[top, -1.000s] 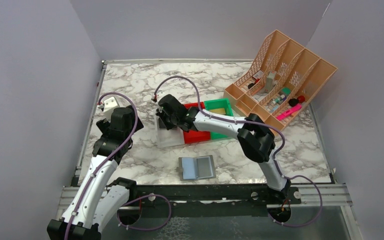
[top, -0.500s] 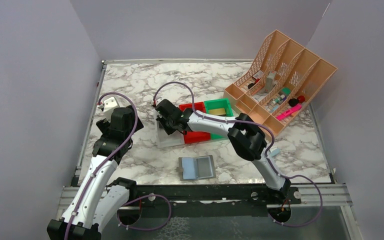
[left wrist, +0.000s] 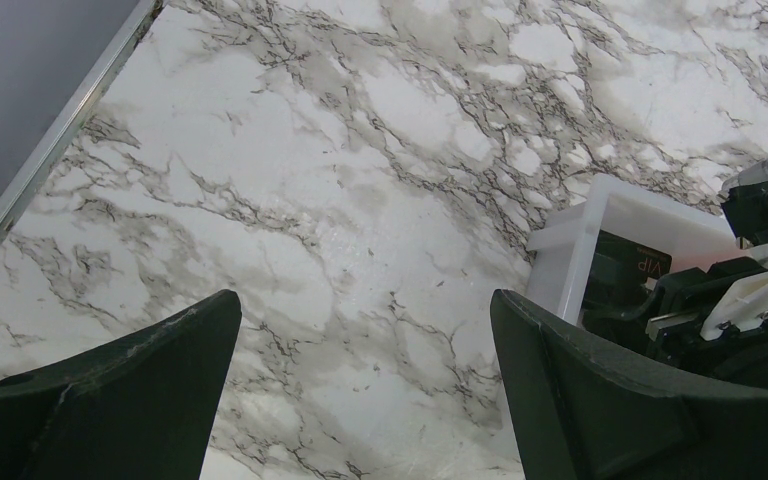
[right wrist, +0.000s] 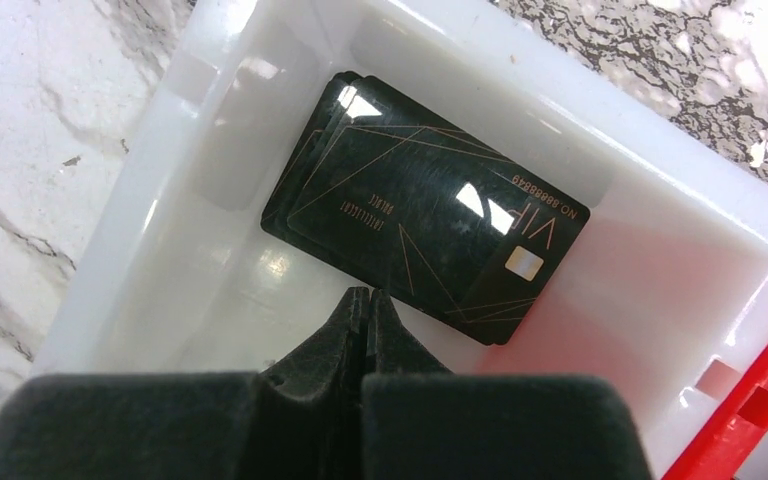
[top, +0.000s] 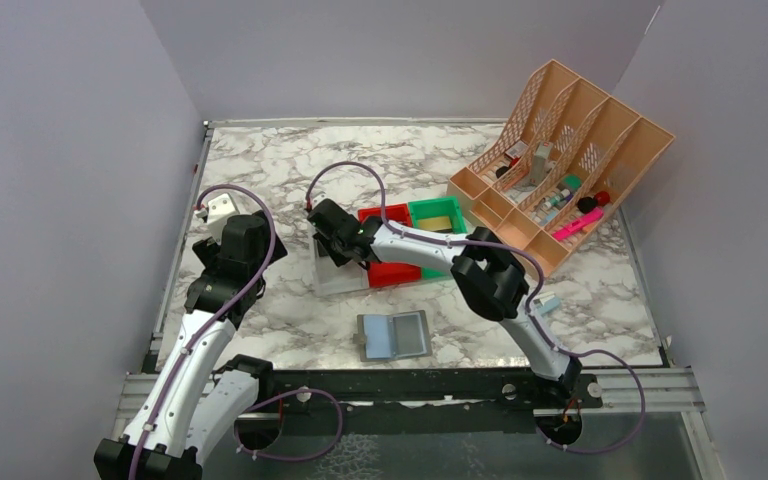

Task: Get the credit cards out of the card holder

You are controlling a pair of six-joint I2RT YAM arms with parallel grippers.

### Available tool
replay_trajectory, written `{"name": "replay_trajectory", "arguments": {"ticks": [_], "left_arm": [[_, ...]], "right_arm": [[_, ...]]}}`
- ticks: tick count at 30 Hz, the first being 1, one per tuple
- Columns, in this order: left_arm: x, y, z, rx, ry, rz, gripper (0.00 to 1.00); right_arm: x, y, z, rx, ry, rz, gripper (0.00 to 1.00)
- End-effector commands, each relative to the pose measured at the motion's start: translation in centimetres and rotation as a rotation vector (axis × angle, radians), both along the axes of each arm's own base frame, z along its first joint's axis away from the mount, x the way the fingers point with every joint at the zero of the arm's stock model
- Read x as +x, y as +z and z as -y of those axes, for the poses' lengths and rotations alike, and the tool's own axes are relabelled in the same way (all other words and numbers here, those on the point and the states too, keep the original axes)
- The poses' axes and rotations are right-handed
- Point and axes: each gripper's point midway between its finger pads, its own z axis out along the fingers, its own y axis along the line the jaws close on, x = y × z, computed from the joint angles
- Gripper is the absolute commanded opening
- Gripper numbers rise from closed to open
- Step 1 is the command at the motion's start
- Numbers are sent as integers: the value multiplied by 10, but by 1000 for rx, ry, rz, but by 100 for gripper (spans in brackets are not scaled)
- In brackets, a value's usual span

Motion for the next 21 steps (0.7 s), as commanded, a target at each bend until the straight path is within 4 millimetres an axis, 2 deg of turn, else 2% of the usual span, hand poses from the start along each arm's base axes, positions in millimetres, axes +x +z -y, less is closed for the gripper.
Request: {"name": "replay_trajectory", "arguments": {"ticks": [1, 4, 6, 10, 13, 15, 17, 19, 21], "left_arm": [[2, 9, -4, 1, 19, 32, 99], [2, 8, -3, 0, 17, 30, 99], [2, 9, -3, -1, 15, 32, 99], [3, 9, 1, -8, -12, 30, 99], [5, 11, 7, -20, -44, 38, 99], [6, 11, 11, -28, -69, 41, 99], [7, 12, 17, -39, -104, 47, 99], [8, 13, 24, -53, -147, 52, 99], [9, 12, 35, -76, -212, 53, 99]], "right_arm": [[3, -11, 4, -50, -22, 16, 1], [0, -5, -2, -22, 1, 6, 1], [-5, 8, -8, 17, 32, -10, 1], [-18, 53, -17, 133, 92, -18, 2], [-29, 91, -16, 229, 123, 1, 8], [-38, 113, -11, 288, 130, 7, 12], [-48, 126, 0, 339, 126, 5, 14], [-59, 128, 18, 364, 87, -8, 15], [-71, 126, 41, 387, 21, -31, 21]]}}
